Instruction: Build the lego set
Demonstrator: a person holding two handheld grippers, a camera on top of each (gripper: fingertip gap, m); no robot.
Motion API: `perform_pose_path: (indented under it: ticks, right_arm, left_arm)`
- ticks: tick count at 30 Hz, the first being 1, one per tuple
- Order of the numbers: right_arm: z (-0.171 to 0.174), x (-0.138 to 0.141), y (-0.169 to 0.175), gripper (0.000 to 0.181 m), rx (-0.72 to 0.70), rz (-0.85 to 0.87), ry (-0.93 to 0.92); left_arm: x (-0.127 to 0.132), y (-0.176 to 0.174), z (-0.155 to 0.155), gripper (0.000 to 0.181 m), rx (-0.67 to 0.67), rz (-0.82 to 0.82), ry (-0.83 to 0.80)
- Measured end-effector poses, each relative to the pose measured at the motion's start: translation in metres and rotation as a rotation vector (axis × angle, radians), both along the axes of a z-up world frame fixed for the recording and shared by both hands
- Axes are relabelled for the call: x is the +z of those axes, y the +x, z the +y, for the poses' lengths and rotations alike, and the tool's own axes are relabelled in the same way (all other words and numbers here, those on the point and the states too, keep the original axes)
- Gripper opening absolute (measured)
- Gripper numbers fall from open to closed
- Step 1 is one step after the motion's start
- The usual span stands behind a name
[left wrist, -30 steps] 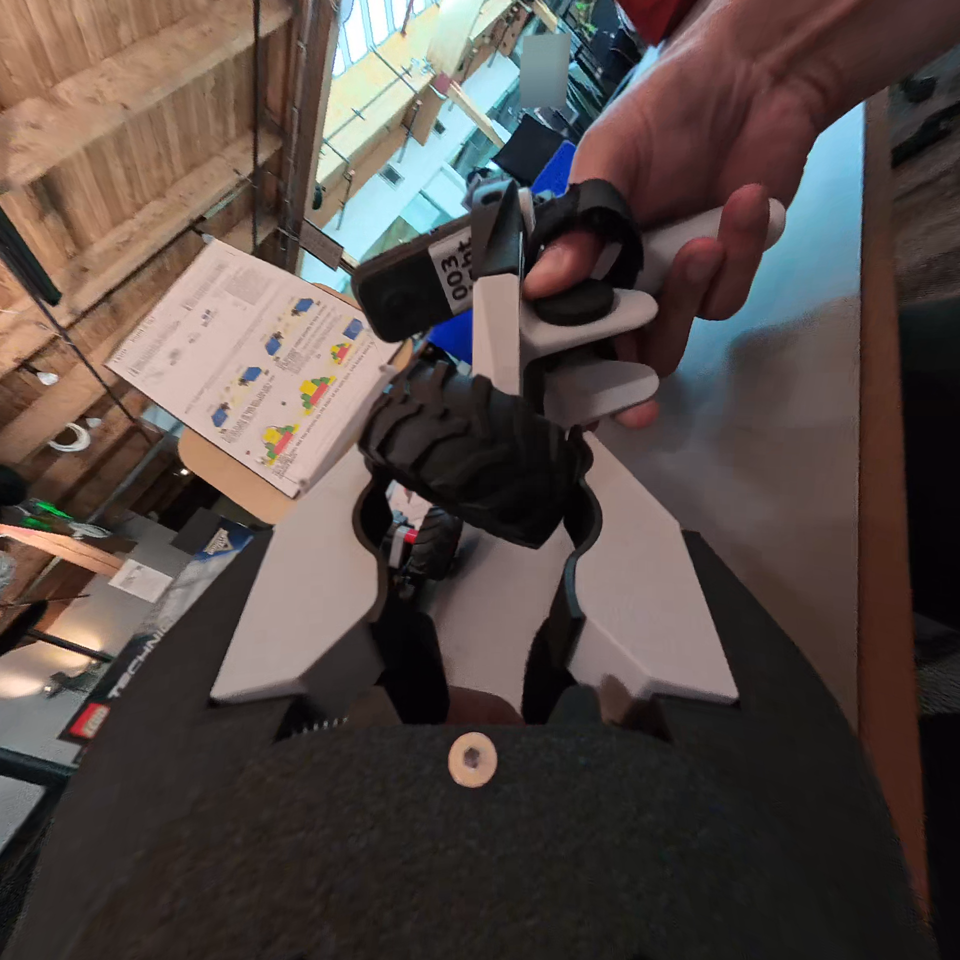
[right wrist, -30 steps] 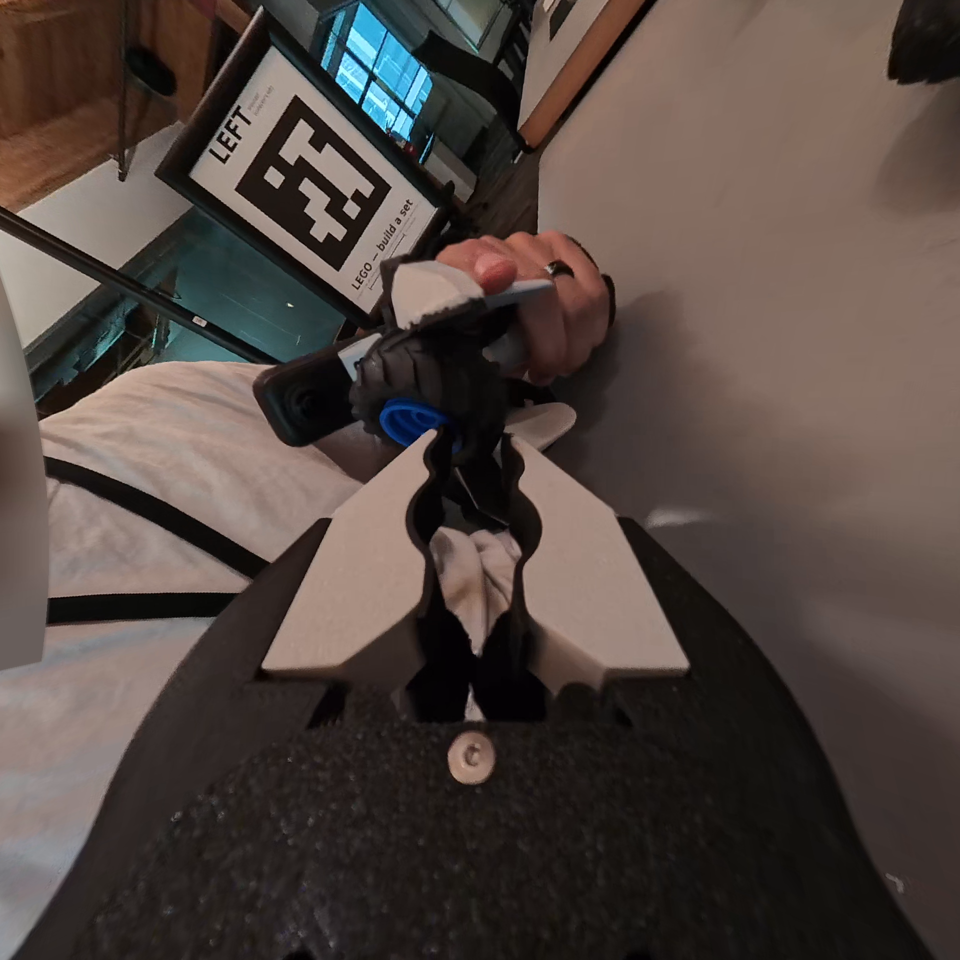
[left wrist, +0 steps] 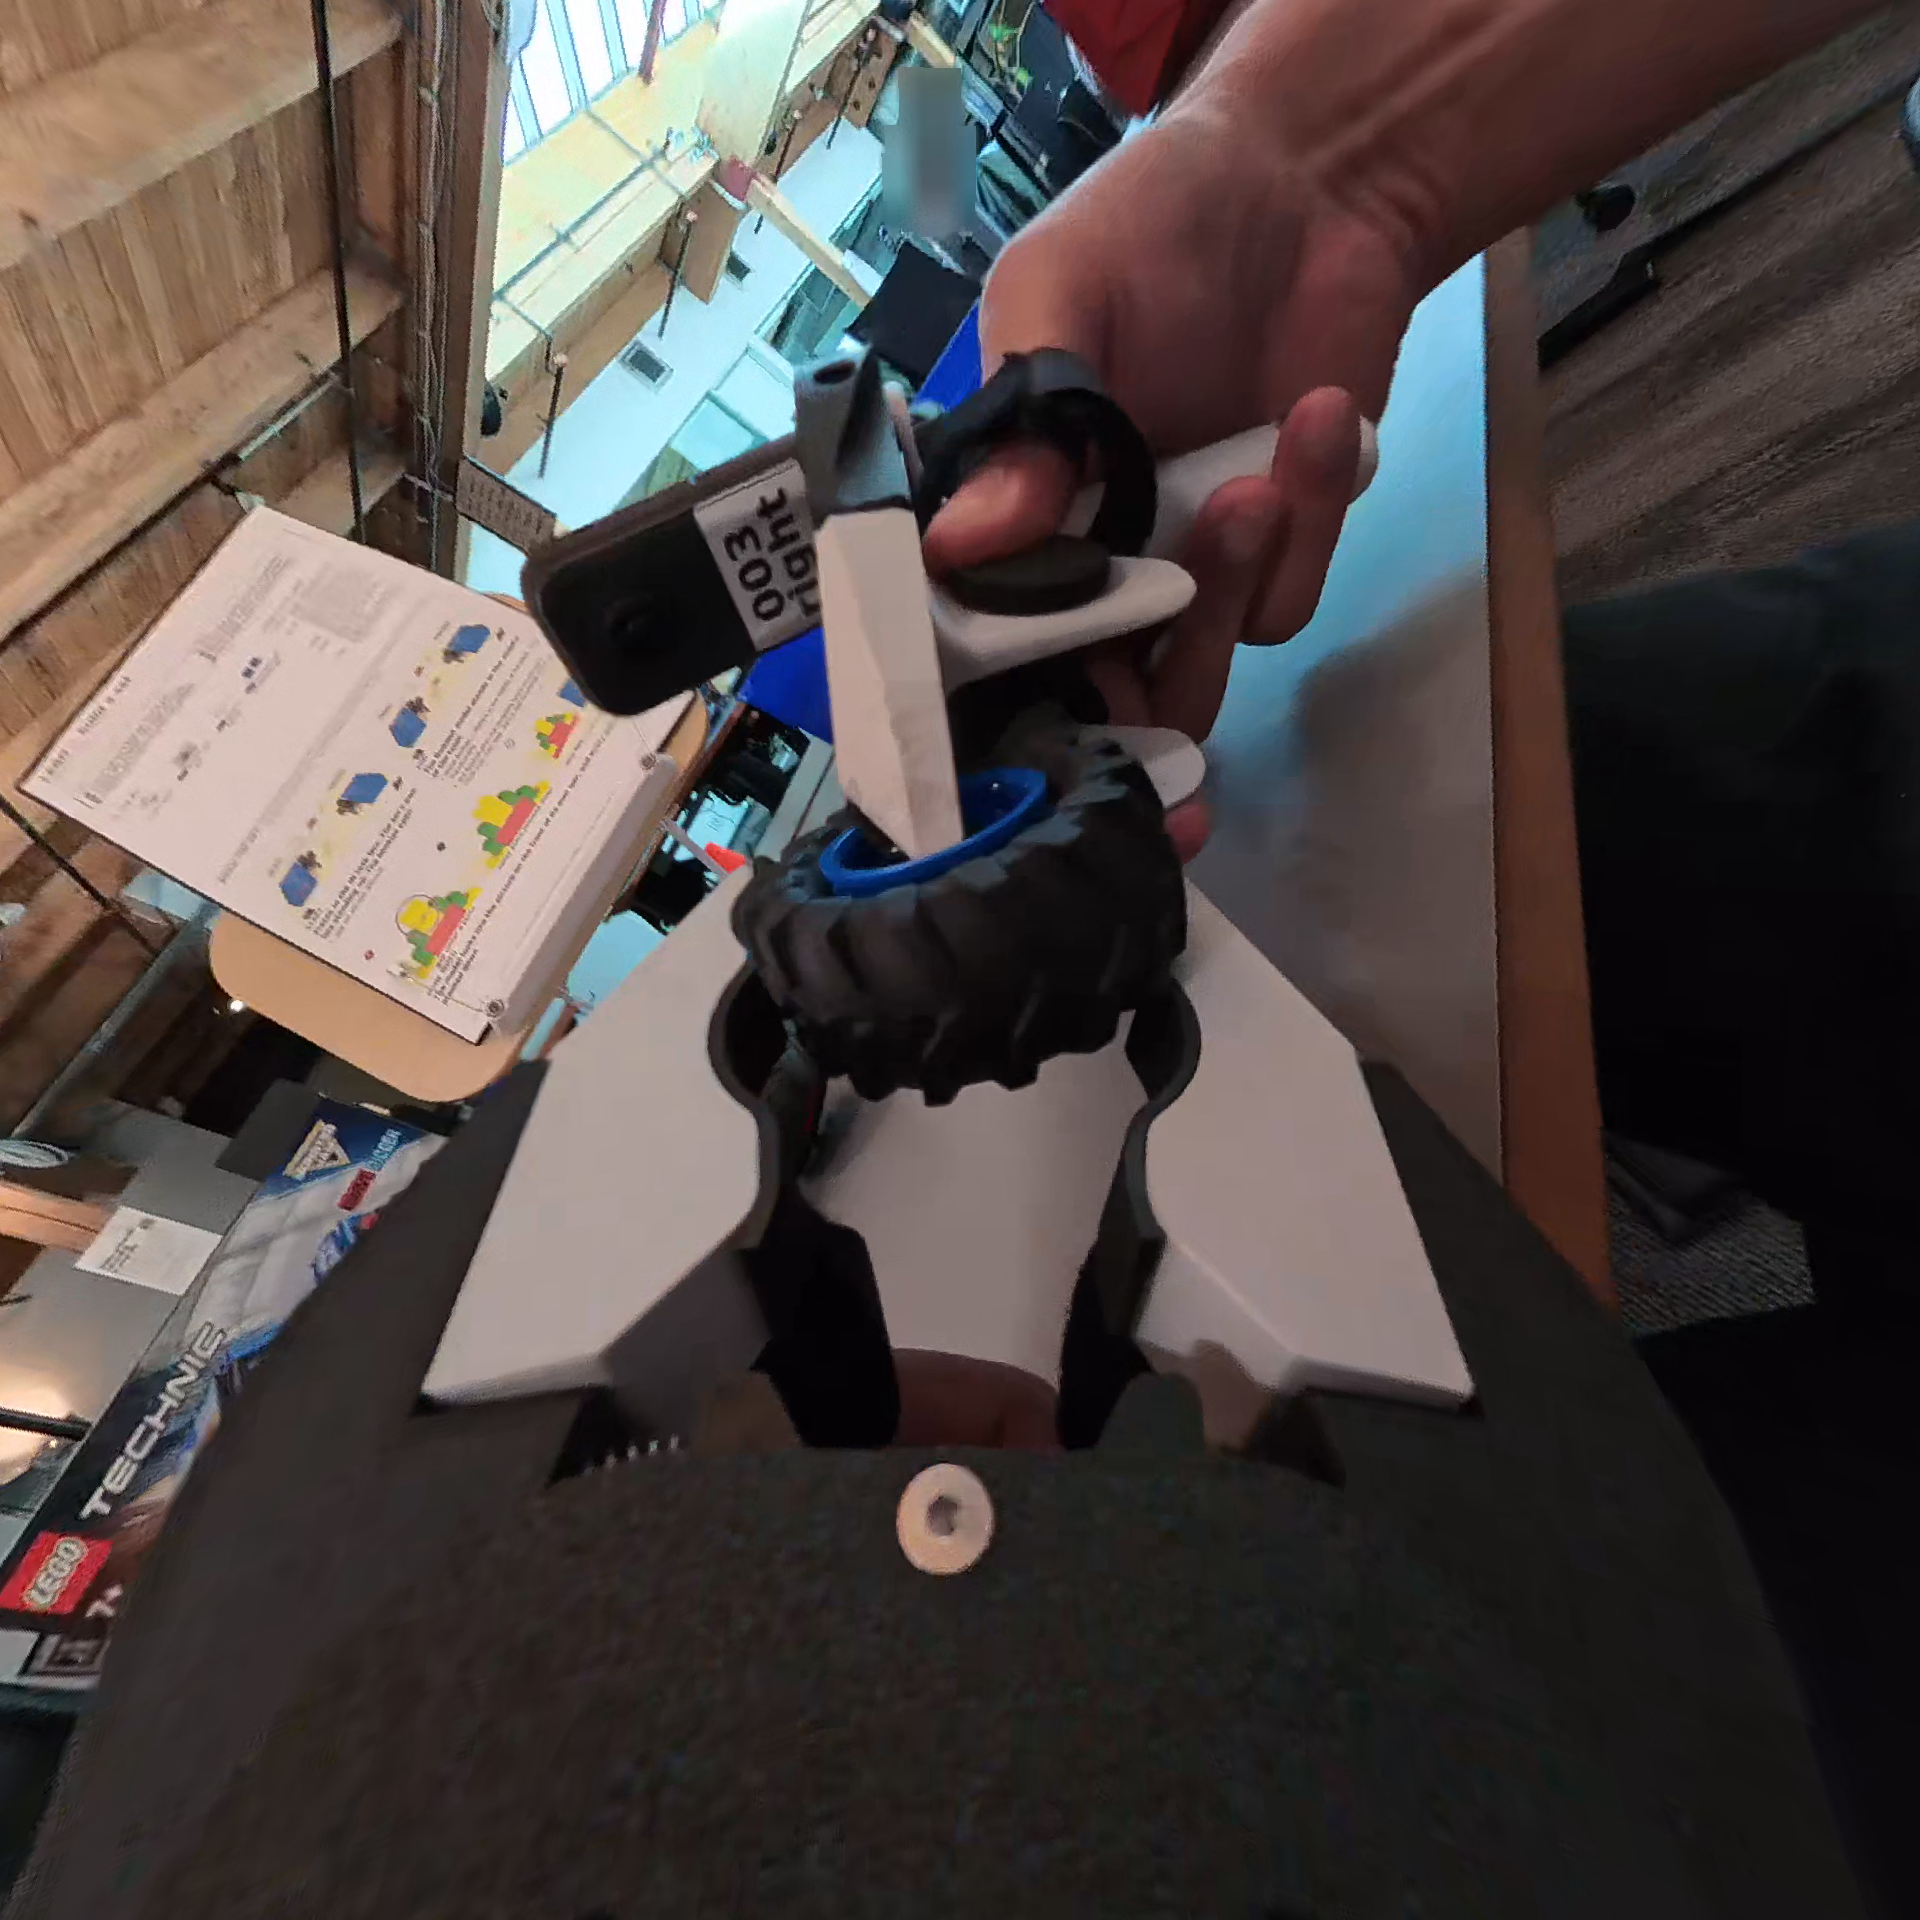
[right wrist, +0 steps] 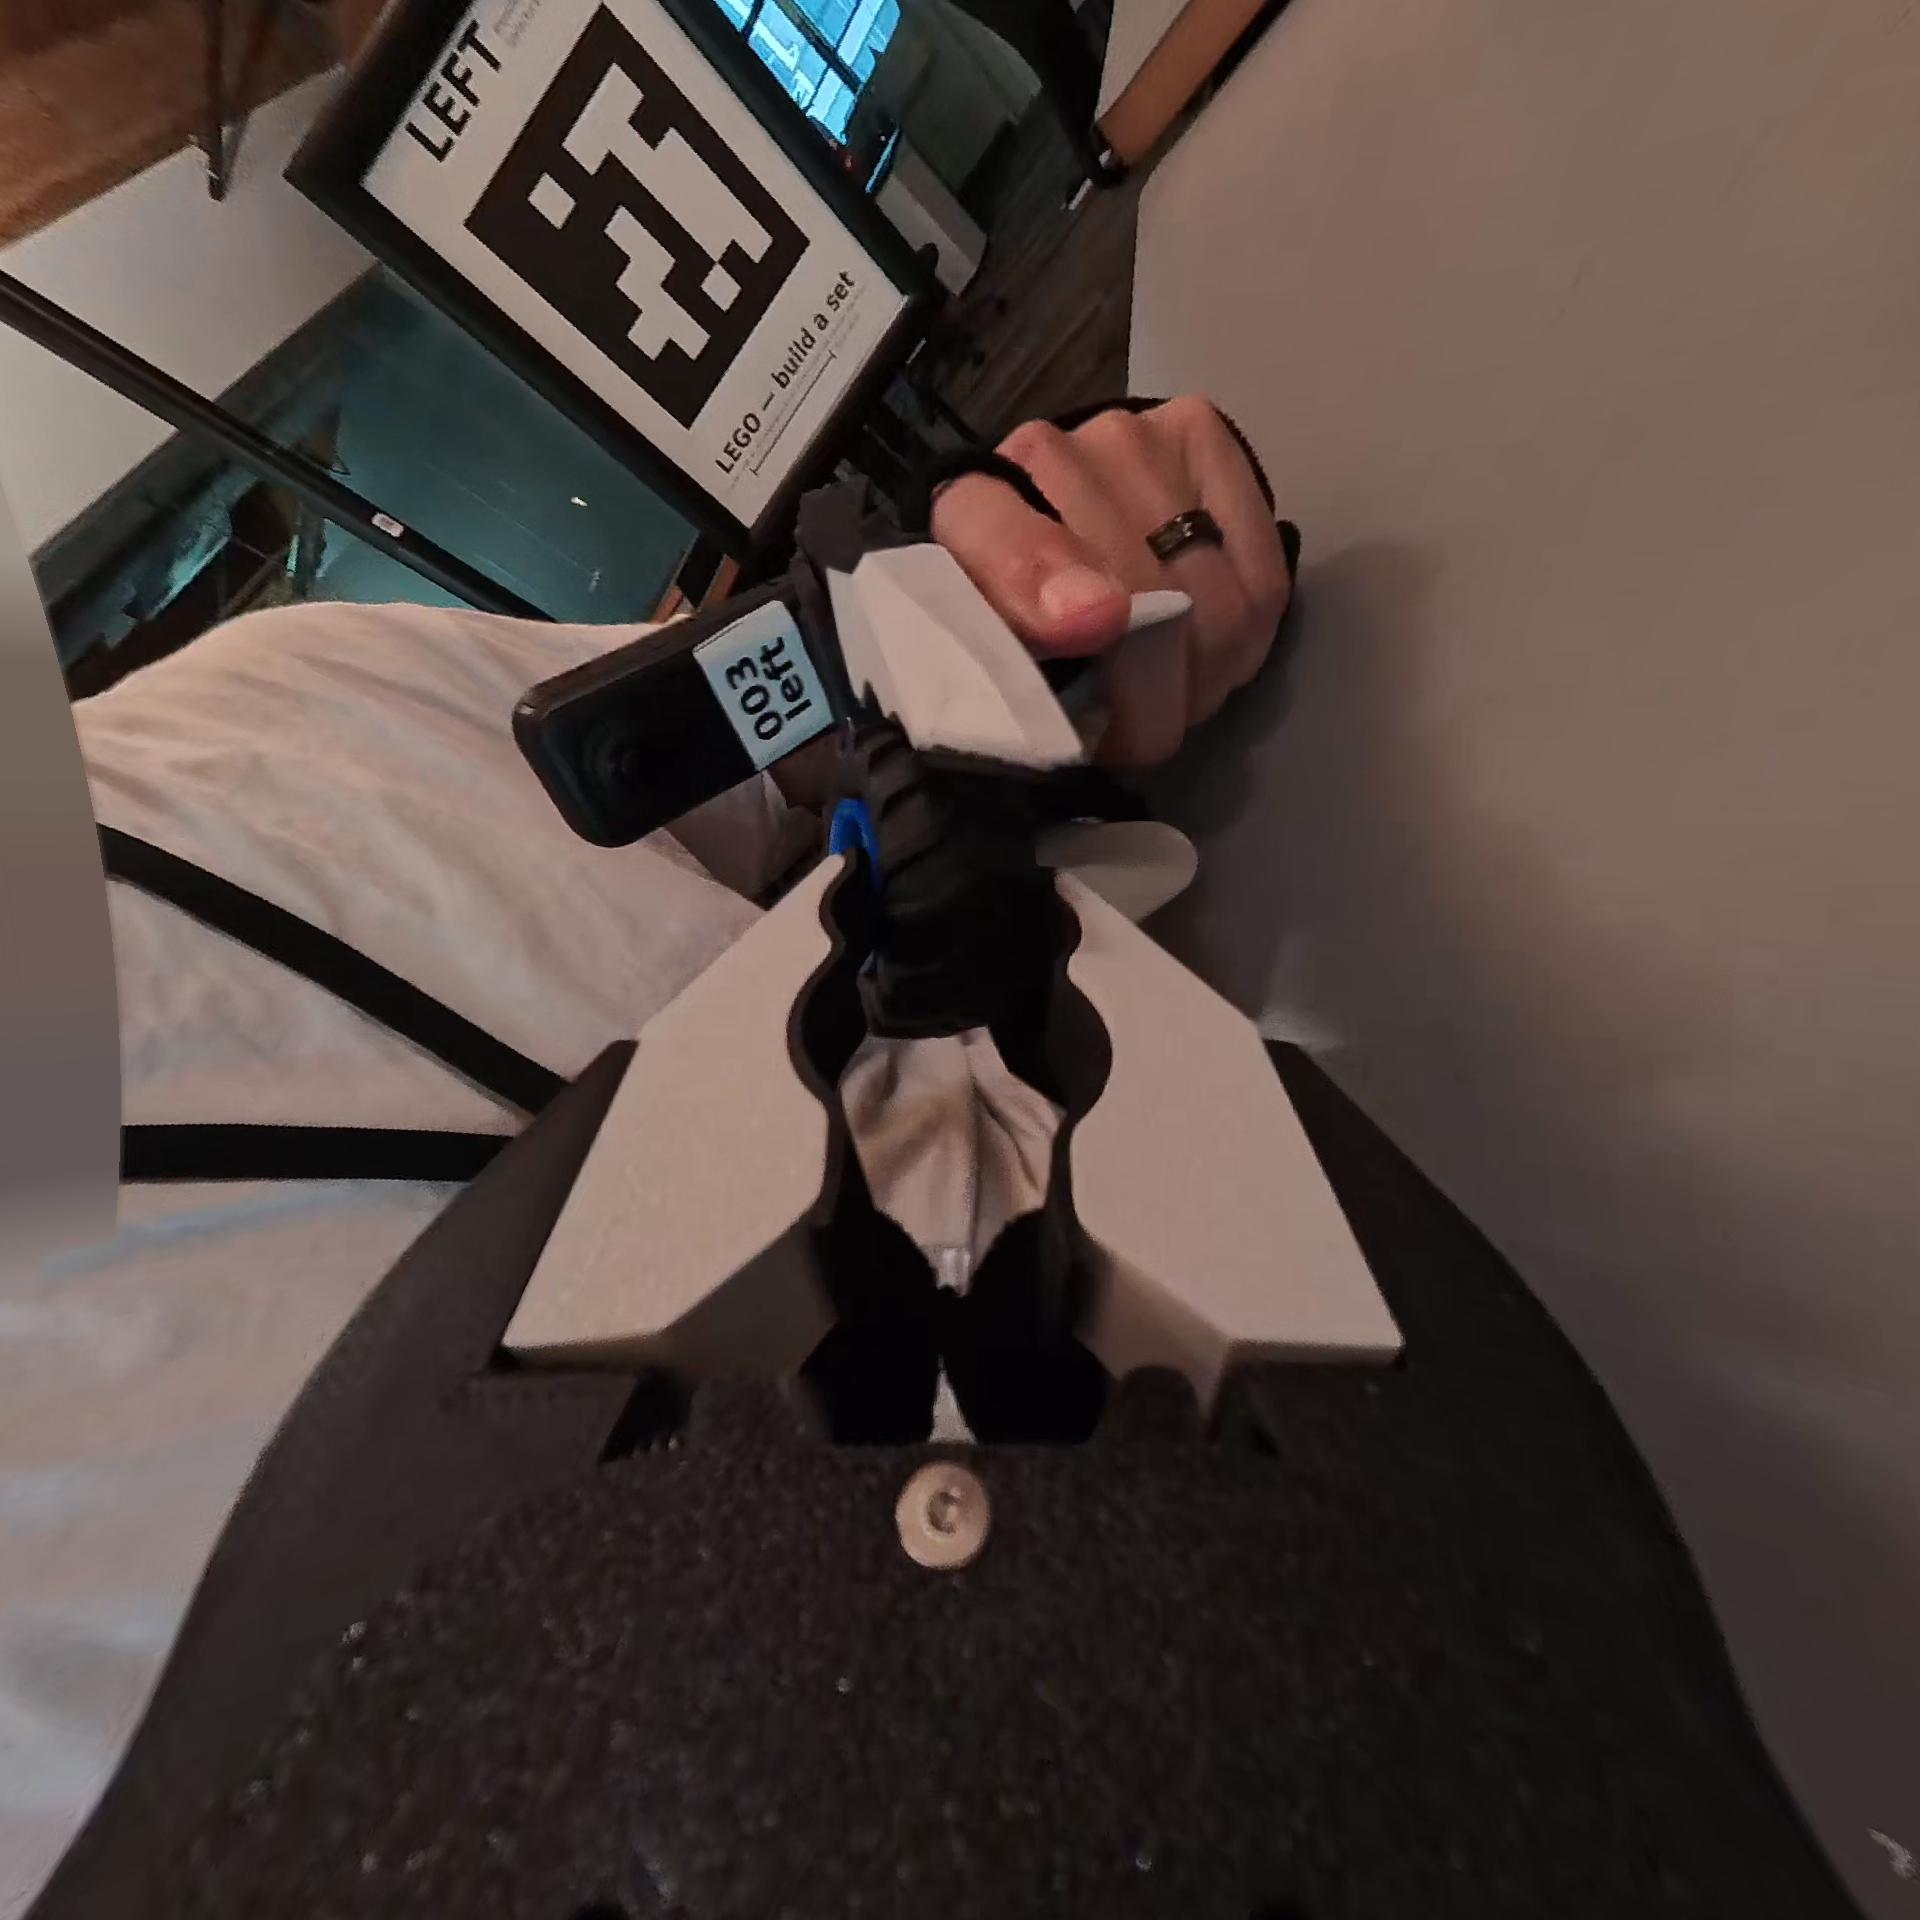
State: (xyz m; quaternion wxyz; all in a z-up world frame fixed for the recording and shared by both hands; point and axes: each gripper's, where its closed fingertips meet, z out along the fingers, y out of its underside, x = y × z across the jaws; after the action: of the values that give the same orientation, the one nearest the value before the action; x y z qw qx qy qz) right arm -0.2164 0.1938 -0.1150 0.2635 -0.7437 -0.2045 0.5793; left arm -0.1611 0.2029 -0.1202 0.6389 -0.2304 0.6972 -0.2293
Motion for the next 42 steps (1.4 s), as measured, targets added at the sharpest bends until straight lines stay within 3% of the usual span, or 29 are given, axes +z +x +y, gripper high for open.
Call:
perform_pose_path:
  ticks: [10,13,18,20,25,28,30,31,33,36,42]
  right_arm:
    - [0.041,0.018,0.032,0.033,-0.336,-0.241,0.288]
    - [0.044,0.032,0.038,0.03,-0.402,-0.234,0.355]
    - [0.036,0.015,0.017,0.03,-0.276,-0.148,0.225]
    - [0.031,0.011,0.011,0.03,-0.227,-0.088,0.162]
    - [0.028,0.009,0.011,0.031,-0.193,-0.081,0.16]
    - [0.038,0.01,0.028,0.034,-0.319,-0.283,0.365]
    - [0.04,0.016,0.044,0.025,-0.41,-0.522,0.57]
    - [0.038,0.025,0.047,0.01,-0.458,-0.607,0.671]
    - [0.03,0.039,0.036,0.002,-0.483,-0.67,0.825]
    - [0.034,0.015,0.03,0.0,-0.423,-0.846,0.782]
    - [0.038,0.008,0.027,0.0,-0.419,-0.755,0.693]
  left_arm:
    - [-0.001,0.017,0.047,0.058,0.215,0.106,-0.275]
    - [0.009,0.013,0.046,0.07,0.181,0.061,-0.323]
    - [0.006,0.011,0.032,0.089,0.175,0.004,-0.107]
    - [0.01,0.008,0.029,0.075,0.148,-0.021,-0.097]
    - [0.007,0.008,0.022,0.073,0.113,0.015,-0.12]
    - [0.001,0.011,0.037,0.072,0.182,0.06,-0.169]
    - [-0.002,0.012,0.043,0.071,0.206,0.084,-0.187]
    - [-0.003,0.013,0.045,0.071,0.217,0.091,-0.184]
    - [-0.007,0.014,0.045,0.07,0.225,0.105,-0.157]
    - [-0.008,0.014,0.039,0.069,0.212,0.096,-0.107]
    - [-0.01,0.014,0.043,0.067,0.252,0.102,-0.074]
